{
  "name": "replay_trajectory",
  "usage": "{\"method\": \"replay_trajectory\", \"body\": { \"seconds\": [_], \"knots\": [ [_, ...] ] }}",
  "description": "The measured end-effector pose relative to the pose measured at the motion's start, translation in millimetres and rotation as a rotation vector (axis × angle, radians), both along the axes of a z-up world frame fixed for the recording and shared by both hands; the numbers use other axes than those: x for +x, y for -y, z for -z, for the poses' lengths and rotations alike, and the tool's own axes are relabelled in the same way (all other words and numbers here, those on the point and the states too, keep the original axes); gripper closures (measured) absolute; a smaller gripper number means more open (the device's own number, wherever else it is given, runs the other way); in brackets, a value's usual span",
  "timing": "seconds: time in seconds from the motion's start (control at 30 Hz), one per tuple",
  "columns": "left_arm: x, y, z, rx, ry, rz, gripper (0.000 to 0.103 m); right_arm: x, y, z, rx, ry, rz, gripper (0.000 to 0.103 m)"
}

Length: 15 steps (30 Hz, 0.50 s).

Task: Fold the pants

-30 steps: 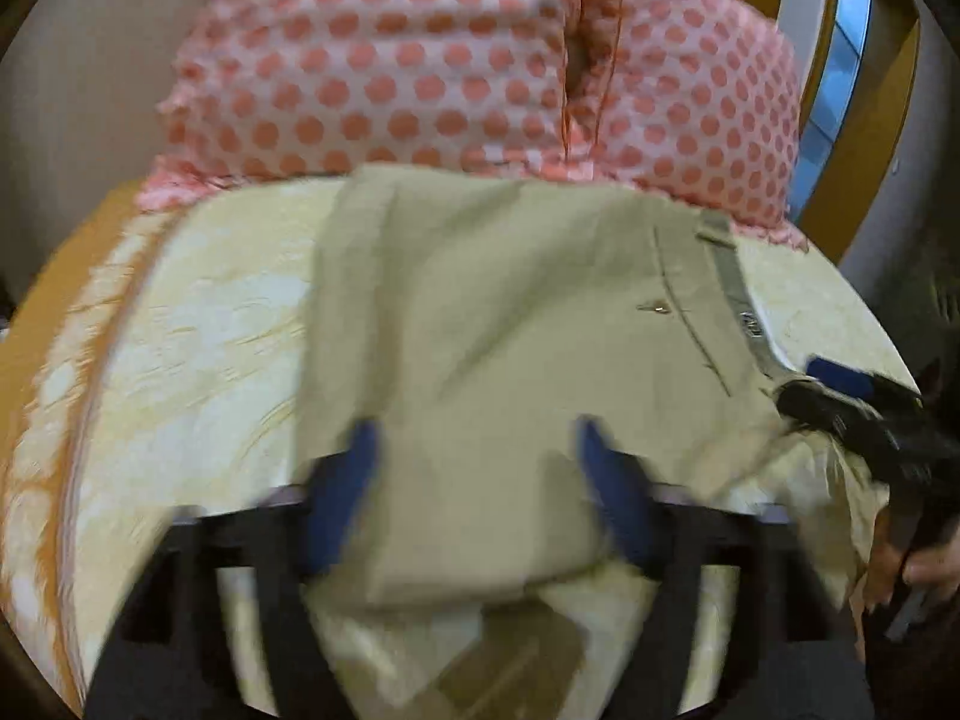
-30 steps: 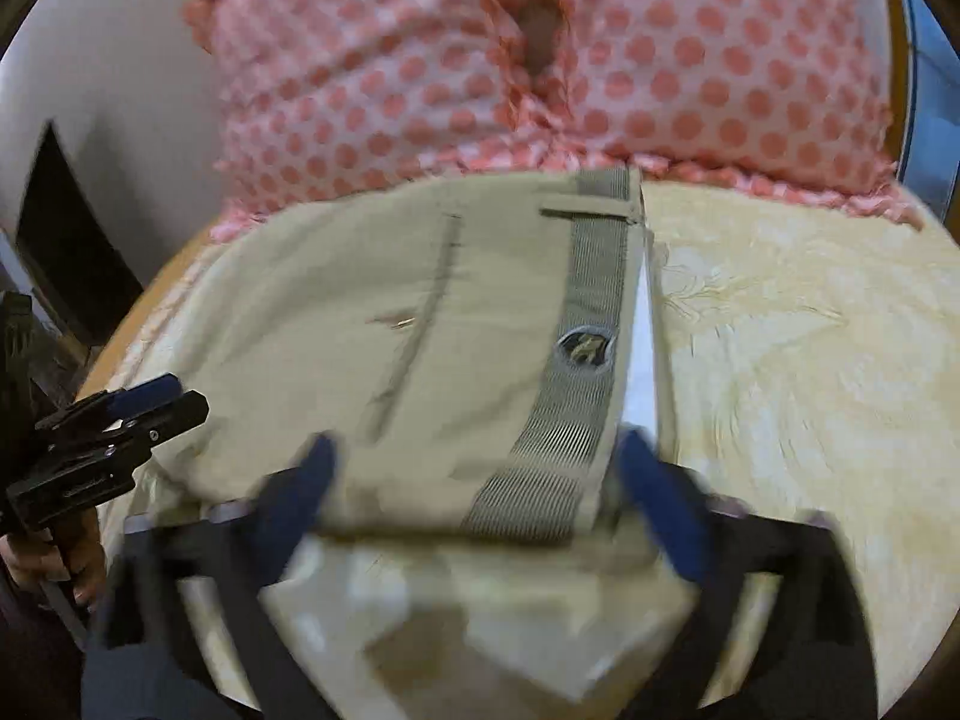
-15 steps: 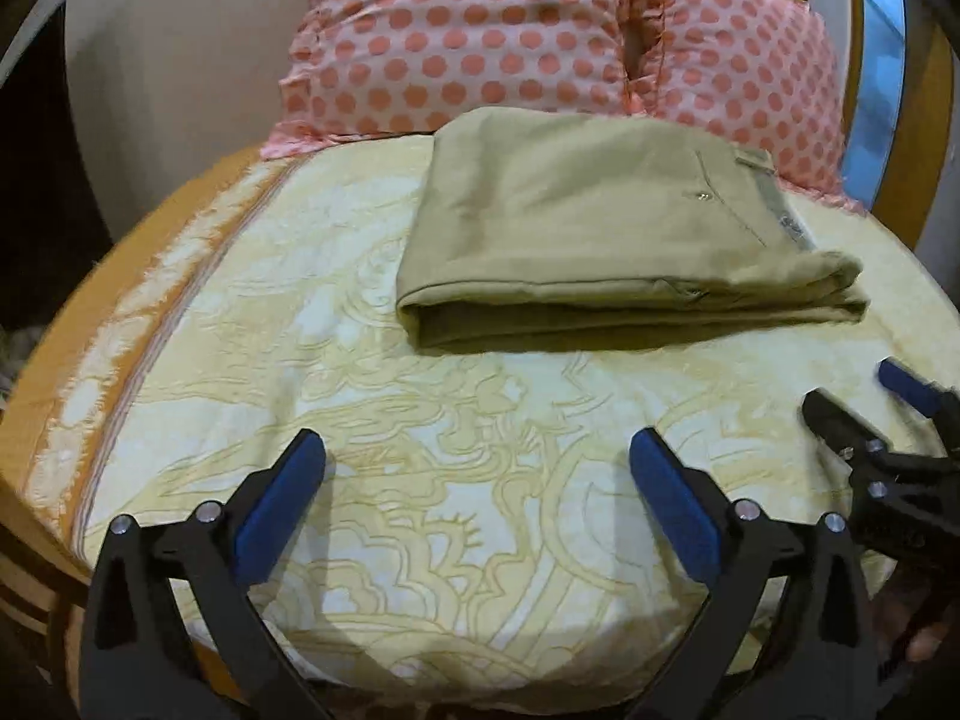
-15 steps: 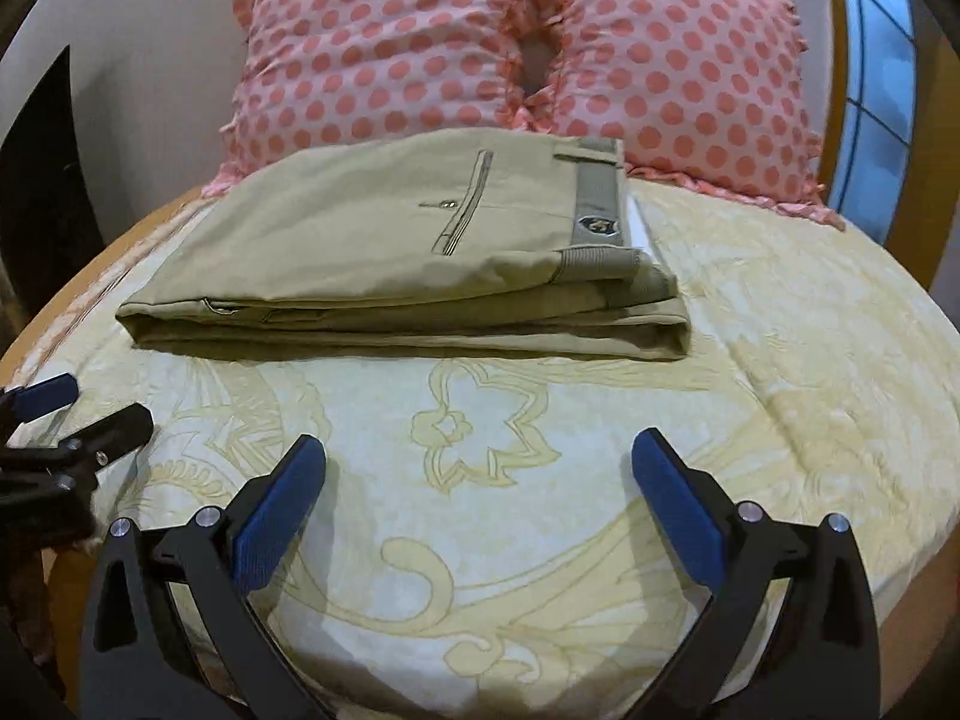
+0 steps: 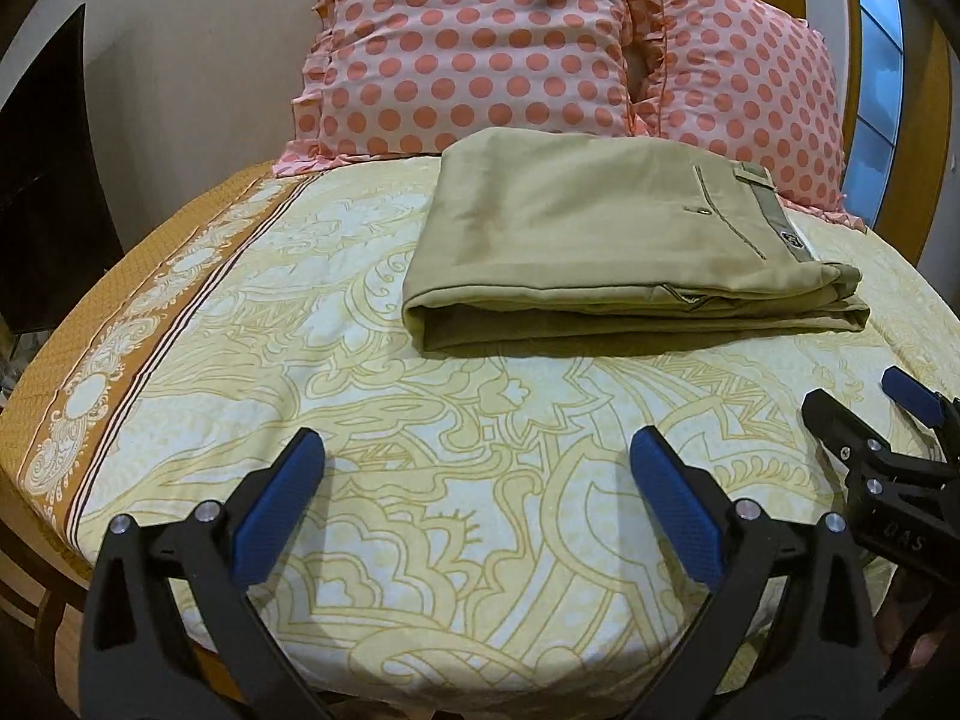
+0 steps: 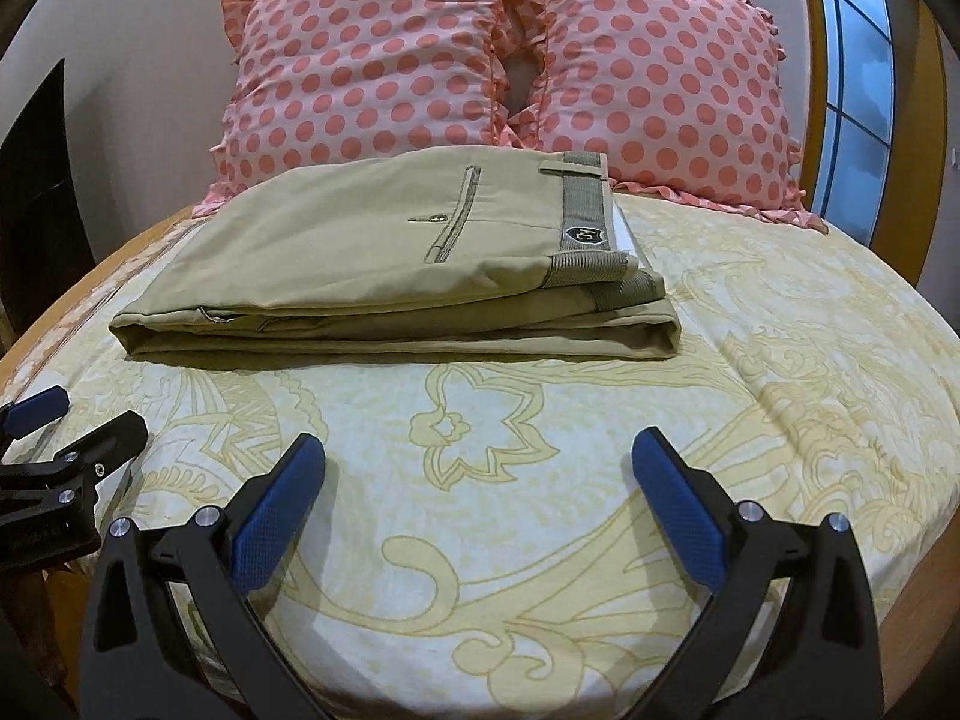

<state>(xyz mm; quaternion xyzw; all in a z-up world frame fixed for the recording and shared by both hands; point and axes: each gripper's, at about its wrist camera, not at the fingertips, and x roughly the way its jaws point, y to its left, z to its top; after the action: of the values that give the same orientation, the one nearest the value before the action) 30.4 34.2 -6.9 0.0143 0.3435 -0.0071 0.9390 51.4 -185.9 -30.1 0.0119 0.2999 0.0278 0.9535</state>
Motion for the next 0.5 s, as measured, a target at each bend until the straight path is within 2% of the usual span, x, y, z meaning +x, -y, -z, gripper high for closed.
{"method": "replay_trajectory", "body": {
  "seconds": [0.5],
  "knots": [
    [0.6, -1.7, 0.4, 0.000, 0.000, 0.003, 0.002, -1.8, 0.3, -0.2, -0.002, 0.007, 0.014, 0.001]
  ]
}}
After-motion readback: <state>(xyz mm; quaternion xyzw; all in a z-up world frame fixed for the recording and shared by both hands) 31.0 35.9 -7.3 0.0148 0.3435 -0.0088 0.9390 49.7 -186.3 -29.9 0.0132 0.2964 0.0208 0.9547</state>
